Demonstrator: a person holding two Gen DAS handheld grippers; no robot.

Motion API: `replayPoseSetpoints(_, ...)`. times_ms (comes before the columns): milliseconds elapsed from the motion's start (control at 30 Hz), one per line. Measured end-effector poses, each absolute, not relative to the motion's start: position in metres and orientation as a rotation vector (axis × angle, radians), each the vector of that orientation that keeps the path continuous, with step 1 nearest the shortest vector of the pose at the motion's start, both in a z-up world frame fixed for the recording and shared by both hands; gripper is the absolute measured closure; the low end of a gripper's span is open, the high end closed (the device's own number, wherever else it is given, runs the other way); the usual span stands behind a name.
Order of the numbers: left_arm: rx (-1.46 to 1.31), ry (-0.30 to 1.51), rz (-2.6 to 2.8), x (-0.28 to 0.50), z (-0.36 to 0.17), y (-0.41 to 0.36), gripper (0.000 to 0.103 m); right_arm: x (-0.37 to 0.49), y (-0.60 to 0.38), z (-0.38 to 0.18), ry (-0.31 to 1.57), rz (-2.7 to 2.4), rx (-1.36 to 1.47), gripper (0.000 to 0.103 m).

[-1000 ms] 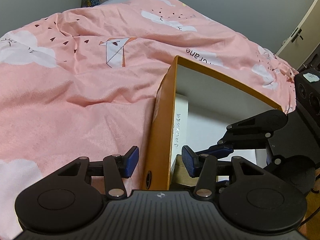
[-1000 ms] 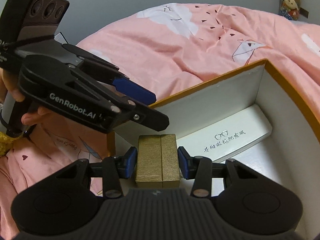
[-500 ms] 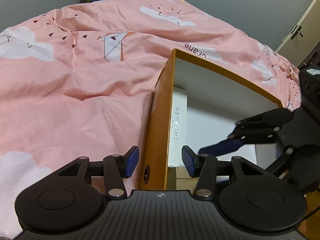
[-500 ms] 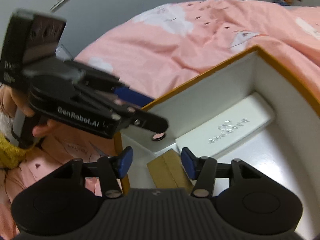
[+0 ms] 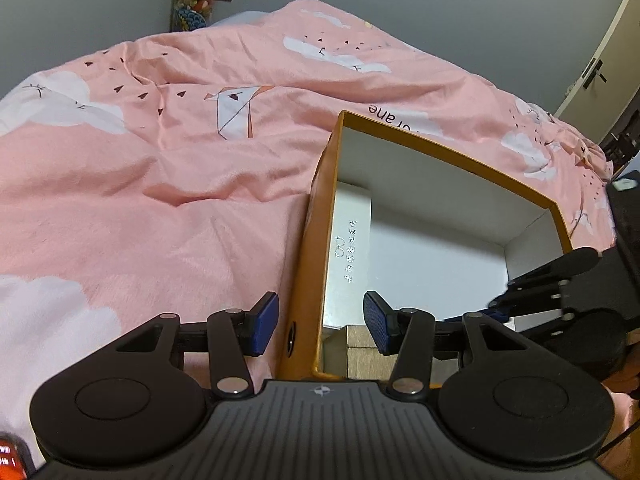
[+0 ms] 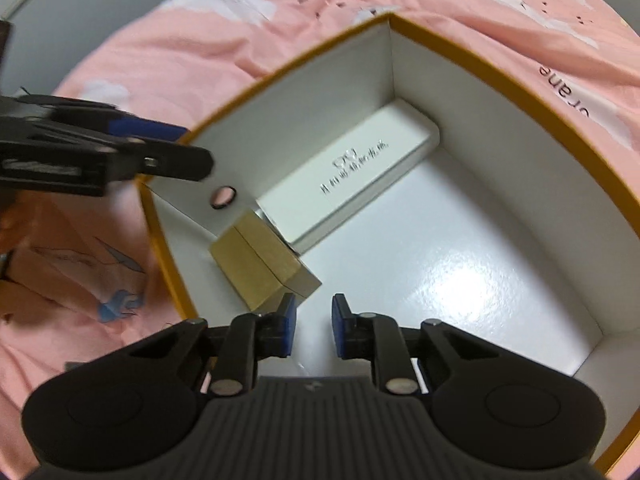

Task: Organize objects
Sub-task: 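Lower the gold box into the shoebox beside the case, open the right gripper, then move both tools back to the pile beside the shoebox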

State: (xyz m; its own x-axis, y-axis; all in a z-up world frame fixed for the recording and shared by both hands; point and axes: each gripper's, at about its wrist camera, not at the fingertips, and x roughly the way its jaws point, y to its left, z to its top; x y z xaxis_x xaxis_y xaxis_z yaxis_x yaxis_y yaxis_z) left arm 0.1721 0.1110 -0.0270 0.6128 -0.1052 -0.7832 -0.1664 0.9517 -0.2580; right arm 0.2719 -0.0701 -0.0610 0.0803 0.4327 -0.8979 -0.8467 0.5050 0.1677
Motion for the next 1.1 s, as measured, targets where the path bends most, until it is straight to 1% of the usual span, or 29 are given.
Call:
replayPoseSetpoints(100, -0.307, 0.903, 0.046, 0.167, -0.025, 0.109, 0.046, 0.269, -0.064, -0.064, 1.118, 1.010, -0.414, 0.086)
replayPoseSetpoints(300, -0.295, 0.894, 0.068, 0.160, -0.026, 0.107, 0.046, 0.264, -0.047, -0.062, 1.124, 1.028, -0.377, 0.086)
replayPoseSetpoints(567, -0.259, 0.809, 0.090, 0.145, -0.017, 0.097, 0.046, 0.260, -0.031, -0.062, 1.102, 1.024, -0.354, 0.086)
replayPoseSetpoints(867, -0.248, 0.770, 0.059, 0.129, -0.006, 0.093, 0.044, 0.235, -0.052, -0.039, 0.995, 0.905, -0.336, 0.084)
replayPoseSetpoints(933, -0.246, 0.770, 0.050, 0.124, -0.002, 0.092, 0.044, 0.227, -0.060, -0.030, 0.962, 0.879, -0.311, 0.079)
replayPoseSetpoints(967, -0.247, 0.771, 0.045, 0.121, -0.001, 0.092, 0.044, 0.224, -0.064, -0.025, 0.942, 0.866, -0.296, 0.069)
replayPoseSetpoints(1000, -0.249, 0.772, 0.039, 0.118, 0.001, 0.092, 0.044, 0.218, -0.069, -0.020, 0.916, 0.848, -0.279, 0.063)
replayPoseSetpoints(1067, -0.256, 0.778, 0.023, 0.111, 0.005, 0.092, 0.044, 0.206, -0.079, -0.010, 0.875, 0.818, -0.247, 0.062)
replayPoseSetpoints(1100, -0.259, 0.784, 0.014, 0.107, 0.006, 0.091, 0.044, 0.199, -0.084, -0.005, 0.853, 0.802, -0.228, 0.057)
